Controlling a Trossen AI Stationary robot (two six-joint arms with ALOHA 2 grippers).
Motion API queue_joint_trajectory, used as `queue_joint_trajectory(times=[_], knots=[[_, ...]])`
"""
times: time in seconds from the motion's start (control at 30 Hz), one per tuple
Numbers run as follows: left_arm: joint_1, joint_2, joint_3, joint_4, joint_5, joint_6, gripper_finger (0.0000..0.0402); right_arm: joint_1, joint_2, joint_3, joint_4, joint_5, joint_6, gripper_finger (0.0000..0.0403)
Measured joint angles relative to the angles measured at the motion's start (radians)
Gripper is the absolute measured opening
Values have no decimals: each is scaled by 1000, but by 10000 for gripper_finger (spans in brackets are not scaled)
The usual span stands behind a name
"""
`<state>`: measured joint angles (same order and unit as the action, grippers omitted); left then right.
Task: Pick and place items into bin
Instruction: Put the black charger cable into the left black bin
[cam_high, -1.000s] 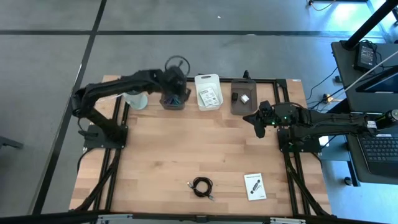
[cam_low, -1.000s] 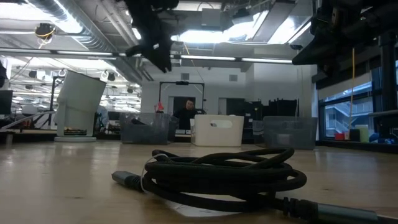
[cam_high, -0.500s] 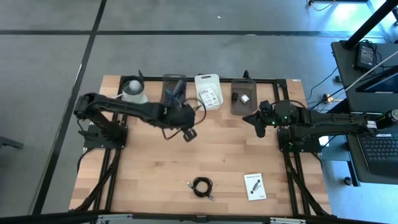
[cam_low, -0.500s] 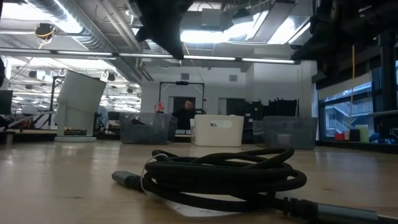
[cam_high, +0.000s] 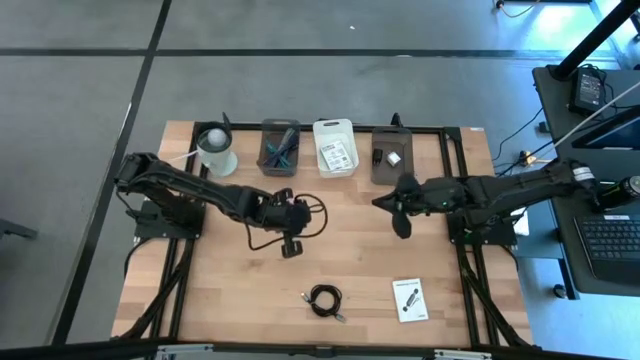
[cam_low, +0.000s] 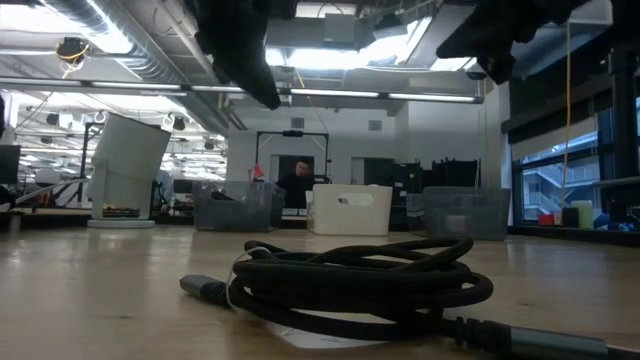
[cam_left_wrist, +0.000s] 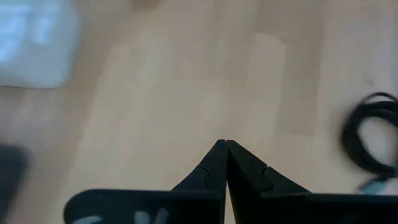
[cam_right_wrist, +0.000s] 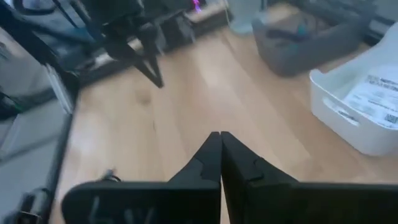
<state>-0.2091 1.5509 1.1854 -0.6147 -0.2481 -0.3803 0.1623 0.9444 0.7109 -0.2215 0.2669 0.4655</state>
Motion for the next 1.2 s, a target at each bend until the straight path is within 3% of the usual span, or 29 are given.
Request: queue_joint_trajectory(times=[0.2, 0.47, 0.6, 0.77, 0.9, 1.07, 1.2], knots=[[-30, -2, -54, 122, 129, 42, 2, 13, 105, 127, -218, 2, 86, 1], [-46, -2, -55, 147, 128, 172, 2, 25, 210, 171, -524, -62, 372, 1], [-36, -2, -54, 209, 127, 118, 6, 63, 249, 146, -643, -87, 481, 0], [-45, -2, -54, 296, 139, 82, 49, 130, 258, 100, -693, -105, 534, 0], [-67, -2, -50, 399, 75, 5, 88, 179, 252, 57, -691, -112, 557, 0], [-109, 47, 67, 333, -47, -1, 95, 230, 252, 22, -689, -113, 549, 0], [-125, 162, 246, 192, -72, 37, 100, 258, 252, 1, -690, -137, 515, 0]])
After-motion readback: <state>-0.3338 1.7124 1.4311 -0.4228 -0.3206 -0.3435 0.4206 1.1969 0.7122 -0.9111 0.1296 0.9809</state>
